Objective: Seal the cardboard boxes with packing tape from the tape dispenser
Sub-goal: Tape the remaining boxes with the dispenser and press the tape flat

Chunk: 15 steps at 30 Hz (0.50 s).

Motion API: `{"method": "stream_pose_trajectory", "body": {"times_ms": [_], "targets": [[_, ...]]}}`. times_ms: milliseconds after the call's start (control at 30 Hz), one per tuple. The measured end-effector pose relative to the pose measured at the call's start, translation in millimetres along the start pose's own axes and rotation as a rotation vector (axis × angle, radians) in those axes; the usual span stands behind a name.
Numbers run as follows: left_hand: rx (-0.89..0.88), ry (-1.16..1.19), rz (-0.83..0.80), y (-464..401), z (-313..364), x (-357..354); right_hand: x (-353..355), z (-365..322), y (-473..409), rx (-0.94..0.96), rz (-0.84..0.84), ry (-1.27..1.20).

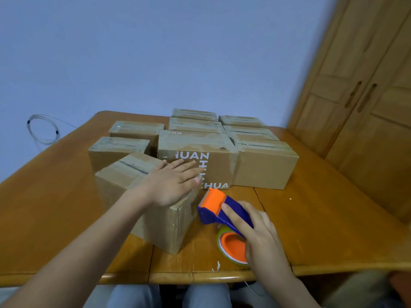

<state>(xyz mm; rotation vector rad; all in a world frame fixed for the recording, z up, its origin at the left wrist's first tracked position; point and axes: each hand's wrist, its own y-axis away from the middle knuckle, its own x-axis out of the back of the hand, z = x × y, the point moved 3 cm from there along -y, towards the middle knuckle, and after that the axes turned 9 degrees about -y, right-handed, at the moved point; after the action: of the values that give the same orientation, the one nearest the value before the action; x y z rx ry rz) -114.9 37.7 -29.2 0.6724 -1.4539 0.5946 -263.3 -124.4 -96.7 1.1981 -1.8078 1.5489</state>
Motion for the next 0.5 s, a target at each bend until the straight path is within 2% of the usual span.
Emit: {"method": "stream_pose_trajectory", "body": {"times_ms": [333, 500], "targets": [[-0.004, -0.069, -0.031, 0, 0, 0, 4, -4, -7, -0.035, -0.182, 0.161], [-0.007, -0.041, -0.033, 0, 0, 2, 0, -9, -23, -0.054, -0.295, 0.113]]}}
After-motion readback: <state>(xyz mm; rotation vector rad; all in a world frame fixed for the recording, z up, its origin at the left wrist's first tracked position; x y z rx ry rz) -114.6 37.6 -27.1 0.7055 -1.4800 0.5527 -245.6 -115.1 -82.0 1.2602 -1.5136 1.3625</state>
